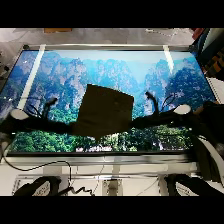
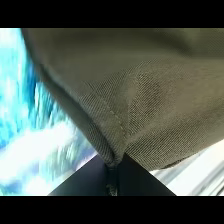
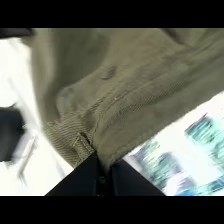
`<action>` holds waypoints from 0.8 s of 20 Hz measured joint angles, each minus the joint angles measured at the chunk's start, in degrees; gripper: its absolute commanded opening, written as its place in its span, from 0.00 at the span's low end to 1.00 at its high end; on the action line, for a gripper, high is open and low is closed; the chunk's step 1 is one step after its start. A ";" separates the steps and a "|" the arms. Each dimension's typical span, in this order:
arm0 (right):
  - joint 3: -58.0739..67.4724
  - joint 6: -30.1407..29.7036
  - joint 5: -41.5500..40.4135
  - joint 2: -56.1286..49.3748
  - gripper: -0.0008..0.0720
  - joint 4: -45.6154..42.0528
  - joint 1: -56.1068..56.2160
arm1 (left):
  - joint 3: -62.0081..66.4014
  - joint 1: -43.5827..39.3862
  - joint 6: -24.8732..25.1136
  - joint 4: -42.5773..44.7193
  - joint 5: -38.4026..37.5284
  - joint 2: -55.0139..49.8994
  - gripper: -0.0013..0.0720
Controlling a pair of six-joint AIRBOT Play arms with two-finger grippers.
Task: Fold the clothes and pants, and hang the long-sleeved shirts on hangers.
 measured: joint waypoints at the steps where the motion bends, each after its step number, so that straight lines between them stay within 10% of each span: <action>1: 2.19 1.01 -0.70 2.99 0.06 -2.47 0.81 | 1.92 0.00 0.00 -1.44 0.15 3.06 0.08; 8: 16.31 6.91 -4.33 18.67 0.06 -16.52 7.85 | 7.28 0.00 -0.02 -7.26 9.70 27.85 0.08; 16: 23.50 20.83 -5.75 28.96 0.06 -4.90 9.60 | 7.50 0.00 -2.95 -13.60 24.72 48.19 0.08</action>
